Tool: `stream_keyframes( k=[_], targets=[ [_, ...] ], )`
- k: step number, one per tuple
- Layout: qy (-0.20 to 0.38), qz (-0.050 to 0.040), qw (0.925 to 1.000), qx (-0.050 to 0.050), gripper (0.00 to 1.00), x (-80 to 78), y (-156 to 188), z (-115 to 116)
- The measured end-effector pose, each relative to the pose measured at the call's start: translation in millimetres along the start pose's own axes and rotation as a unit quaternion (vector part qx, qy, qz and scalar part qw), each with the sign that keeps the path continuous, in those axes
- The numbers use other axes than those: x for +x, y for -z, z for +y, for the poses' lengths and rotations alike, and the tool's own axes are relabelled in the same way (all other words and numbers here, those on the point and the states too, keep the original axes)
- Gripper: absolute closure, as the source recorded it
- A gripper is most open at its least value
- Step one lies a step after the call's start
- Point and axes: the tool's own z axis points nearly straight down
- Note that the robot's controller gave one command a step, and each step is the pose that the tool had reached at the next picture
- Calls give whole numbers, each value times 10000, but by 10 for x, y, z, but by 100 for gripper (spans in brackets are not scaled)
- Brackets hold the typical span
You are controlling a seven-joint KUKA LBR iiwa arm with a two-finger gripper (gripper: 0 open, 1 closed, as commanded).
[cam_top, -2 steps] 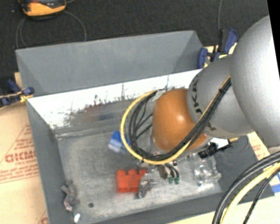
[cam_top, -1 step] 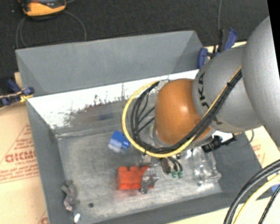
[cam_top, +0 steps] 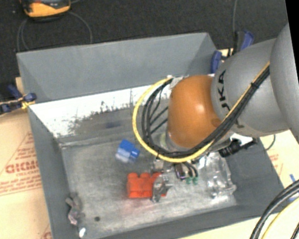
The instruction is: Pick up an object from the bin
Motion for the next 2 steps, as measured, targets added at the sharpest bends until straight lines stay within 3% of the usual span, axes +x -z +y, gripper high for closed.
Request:
stream_keyframes(
  k=[1, 2],
  targets=[
    [-6, 1, 10000, 0, 100, -11, 33, 0],
    [-1, -15, 10000, -2, 100, -31, 626, 2]
  ],
)
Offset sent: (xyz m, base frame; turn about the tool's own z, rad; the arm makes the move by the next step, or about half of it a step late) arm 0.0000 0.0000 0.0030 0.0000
